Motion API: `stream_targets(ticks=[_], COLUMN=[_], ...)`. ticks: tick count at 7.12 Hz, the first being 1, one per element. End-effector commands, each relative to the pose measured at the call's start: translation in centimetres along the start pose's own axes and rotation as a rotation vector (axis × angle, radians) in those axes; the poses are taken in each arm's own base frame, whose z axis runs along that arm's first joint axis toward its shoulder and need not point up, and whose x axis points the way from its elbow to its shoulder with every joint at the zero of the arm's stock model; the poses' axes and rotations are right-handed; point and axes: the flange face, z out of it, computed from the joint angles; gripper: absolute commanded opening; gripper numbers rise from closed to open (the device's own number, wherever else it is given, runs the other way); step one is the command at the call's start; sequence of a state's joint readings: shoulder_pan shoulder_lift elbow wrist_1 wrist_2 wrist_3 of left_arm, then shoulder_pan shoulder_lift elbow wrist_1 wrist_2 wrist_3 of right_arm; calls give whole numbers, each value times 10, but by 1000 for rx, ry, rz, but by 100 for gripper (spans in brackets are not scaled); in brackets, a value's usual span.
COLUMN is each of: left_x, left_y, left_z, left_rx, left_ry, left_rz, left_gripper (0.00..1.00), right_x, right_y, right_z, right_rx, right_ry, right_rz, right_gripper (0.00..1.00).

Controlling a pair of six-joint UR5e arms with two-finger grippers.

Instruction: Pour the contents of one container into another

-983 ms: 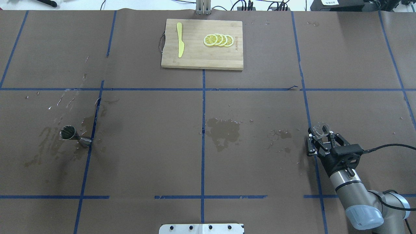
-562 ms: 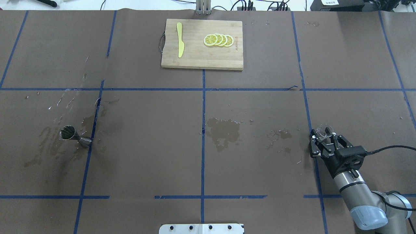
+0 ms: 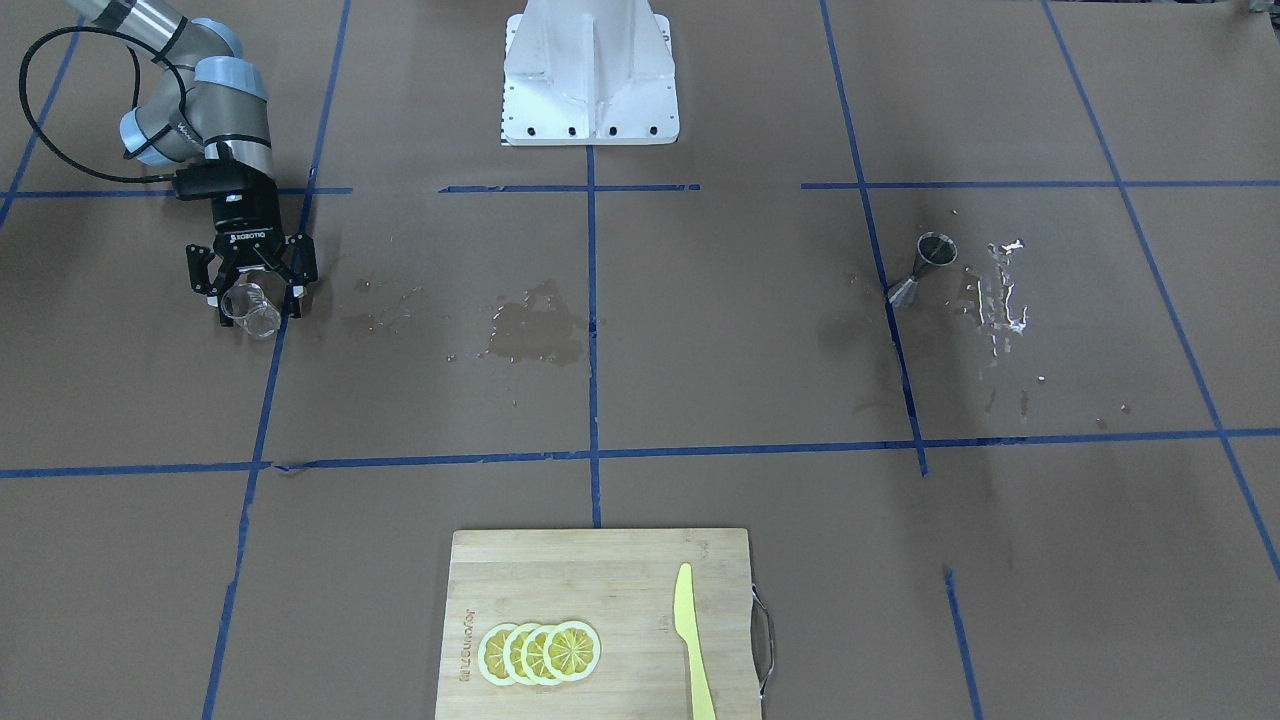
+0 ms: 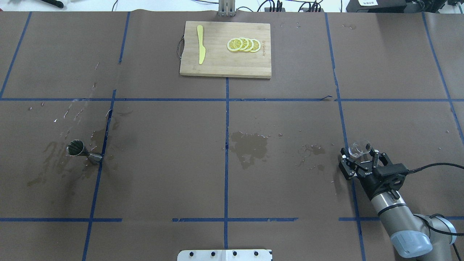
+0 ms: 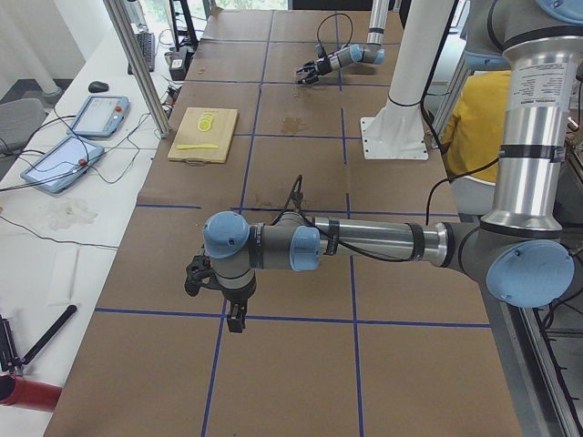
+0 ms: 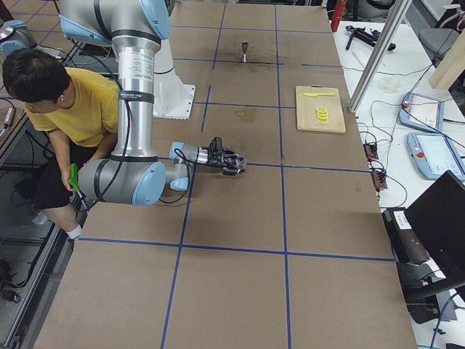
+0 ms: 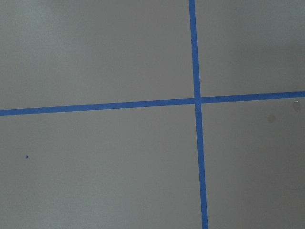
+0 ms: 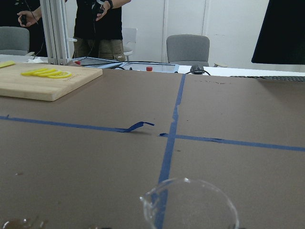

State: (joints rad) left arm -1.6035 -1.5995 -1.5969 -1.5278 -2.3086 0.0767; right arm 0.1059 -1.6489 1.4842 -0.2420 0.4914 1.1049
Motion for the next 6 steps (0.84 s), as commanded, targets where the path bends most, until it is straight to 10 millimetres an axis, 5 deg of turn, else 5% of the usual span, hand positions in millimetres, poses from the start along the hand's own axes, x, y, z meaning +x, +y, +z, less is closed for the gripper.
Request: stream_targets(ticks=[1, 4, 6], left_x=[0, 1, 1], left_y=[0, -2, -2], left_z=[0, -1, -1], left_rx=[0, 2, 2], left_ry=[0, 0, 0], left_rz=[1, 3, 3], left_gripper=[100, 100, 100], right_x=[-1, 5, -7], right_y=[-6, -26, -59], right_z=[-2, -10, -23], right_rx=[11, 69, 88], right_ry=[-10, -62, -101], right_rz=[-13, -45, -11], right_gripper=[100, 100, 100])
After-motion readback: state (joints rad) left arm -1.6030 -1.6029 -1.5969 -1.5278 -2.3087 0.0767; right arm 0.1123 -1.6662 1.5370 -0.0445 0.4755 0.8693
